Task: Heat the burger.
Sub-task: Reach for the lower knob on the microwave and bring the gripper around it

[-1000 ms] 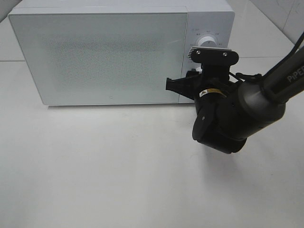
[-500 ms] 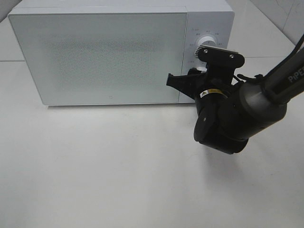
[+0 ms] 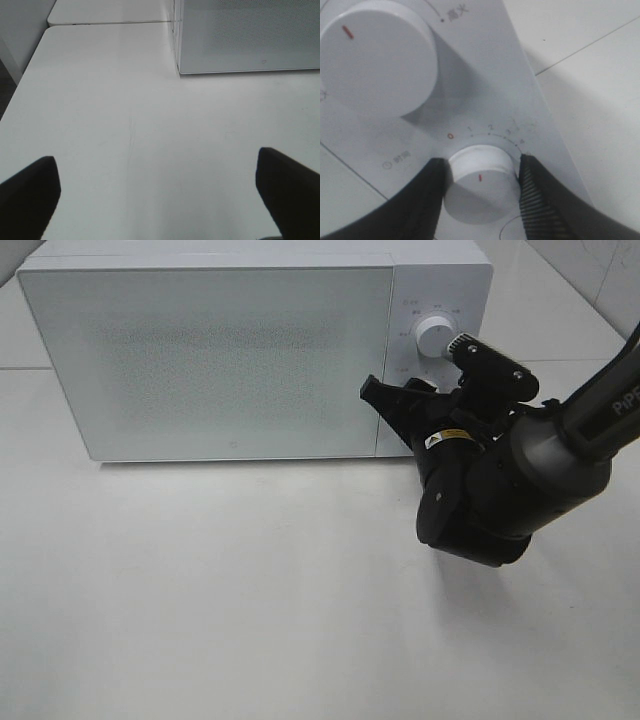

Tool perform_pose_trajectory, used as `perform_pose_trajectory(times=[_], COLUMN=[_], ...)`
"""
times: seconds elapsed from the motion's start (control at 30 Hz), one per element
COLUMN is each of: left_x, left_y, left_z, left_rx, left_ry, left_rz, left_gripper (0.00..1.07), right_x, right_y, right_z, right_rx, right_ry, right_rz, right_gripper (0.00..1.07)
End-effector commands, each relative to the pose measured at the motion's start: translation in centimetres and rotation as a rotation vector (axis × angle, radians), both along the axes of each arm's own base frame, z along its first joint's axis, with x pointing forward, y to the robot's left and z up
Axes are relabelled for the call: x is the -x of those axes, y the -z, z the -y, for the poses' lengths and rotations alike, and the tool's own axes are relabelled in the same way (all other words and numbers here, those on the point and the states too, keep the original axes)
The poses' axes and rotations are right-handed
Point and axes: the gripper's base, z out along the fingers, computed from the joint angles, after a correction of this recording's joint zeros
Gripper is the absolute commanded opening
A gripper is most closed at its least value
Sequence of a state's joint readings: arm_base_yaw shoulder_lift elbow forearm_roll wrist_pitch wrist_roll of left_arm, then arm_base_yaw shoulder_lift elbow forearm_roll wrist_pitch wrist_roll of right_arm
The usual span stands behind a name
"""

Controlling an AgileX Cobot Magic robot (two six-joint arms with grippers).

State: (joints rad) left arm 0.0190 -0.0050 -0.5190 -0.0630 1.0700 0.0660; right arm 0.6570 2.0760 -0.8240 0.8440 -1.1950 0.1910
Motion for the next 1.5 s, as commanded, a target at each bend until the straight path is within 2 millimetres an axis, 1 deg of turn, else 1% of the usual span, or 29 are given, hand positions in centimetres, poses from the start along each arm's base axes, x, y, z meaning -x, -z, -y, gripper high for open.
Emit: perform_pose_trajectory(times=[0.03, 0.1, 0.13, 0.2, 0.23, 0.53, 0.57, 0.6, 0.67, 0.8, 0.87, 0.93, 0.97, 1.0, 1.07, 1.17, 1.23, 1.33, 1.4, 1.43, 1.5], left_x=[0.16, 0.16, 0.16, 0.16, 0.16, 0.16, 0.16, 0.16, 0.16, 0.16, 0.16, 0.16, 0.16, 0.16, 0.16, 0.16, 0.16, 0.16, 0.16, 0.16, 0.16], left_y=[0.08, 0.08, 0.08, 0.08, 0.08, 0.08, 0.08, 0.08, 0.08, 0.08, 0.08, 0.08, 0.08, 0.08, 0.08, 0.08, 0.08, 0.08, 0.08, 0.08, 0.08], left_z=[0.03, 0.03, 0.03, 0.03, 0.03, 0.03, 0.03, 0.03, 0.03, 0.03, 0.03, 0.03, 0.03, 0.03, 0.03, 0.03, 0.03, 0.03, 0.03, 0.03, 0.03], left_rx=[0.003, 0.003, 0.003, 0.003, 0.003, 0.003, 0.003, 0.003, 0.003, 0.003, 0.003, 0.003, 0.003, 0.003, 0.003, 0.003, 0.003, 0.003, 0.003, 0.003, 0.003], left_ry=[-0.001, -0.001, -0.001, -0.001, -0.001, -0.001, -0.001, -0.001, -0.001, -0.001, -0.001, -0.001, -0.001, -0.001, -0.001, -0.001, -0.001, -0.001, -0.001, -0.001, -0.001], left_rz=[0.011, 0.011, 0.011, 0.011, 0.011, 0.011, 0.011, 0.011, 0.011, 0.011, 0.011, 0.011, 0.011, 0.011, 0.011, 0.011, 0.011, 0.011, 0.011, 0.011, 0.011], left_gripper=[1.0, 1.0, 1.0, 1.0, 1.0, 1.0, 1.0, 1.0, 1.0, 1.0, 1.0, 1.0, 1.0, 1.0, 1.0, 1.0, 1.0, 1.0, 1.0, 1.0, 1.0], right_x=[-0.88, -0.88, -0.87, -0.87, -0.86, -0.84, -0.84, -0.84, -0.84, -0.83, -0.81, -0.81, -0.81, -0.81, -0.79, -0.79, -0.78, -0.78, -0.78, -0.78, -0.78], right_y=[-3.44, -3.46, -3.49, -3.5, -3.51, -3.56, -3.57, -3.57, -3.57, -3.59, -3.62, -3.62, -3.62, -3.62, -3.65, -3.66, -3.68, -3.68, -3.68, -3.68, -3.68], right_z=[-1.52, -1.59, -1.71, -1.75, -1.77, -1.99, -2.0, -2.0, -2.01, -2.09, -2.23, -2.23, -2.23, -2.23, -2.33, -2.37, -2.43, -2.43, -2.43, -2.43, -2.42], right_rx=[-0.113, -0.133, -0.184, -0.203, -0.246, -0.375, -0.427, -0.427, -0.488, -0.542, -0.627, -0.649, -0.695, -0.695, -0.76, -0.773, -0.823, -0.844, -0.943, -0.943, -1.021], right_ry=[-0.116, -0.123, -0.135, -0.138, -0.139, -0.158, -0.156, -0.156, -0.154, -0.161, -0.172, -0.17, -0.168, -0.168, -0.176, -0.18, -0.184, -0.182, -0.176, -0.176, -0.17], right_rz=[0.29, 0.291, 0.295, 0.295, 0.296, 0.297, 0.296, 0.296, 0.294, 0.292, 0.288, 0.287, 0.285, 0.285, 0.281, 0.279, 0.275, 0.273, 0.266, 0.266, 0.26], right_gripper=[0.0, 0.0, 0.0, 0.0, 0.0, 0.0, 0.0, 0.0, 0.0, 0.0, 0.0, 0.0, 0.0, 0.0, 0.0, 0.0, 0.0, 0.0, 0.0, 0.0, 0.0])
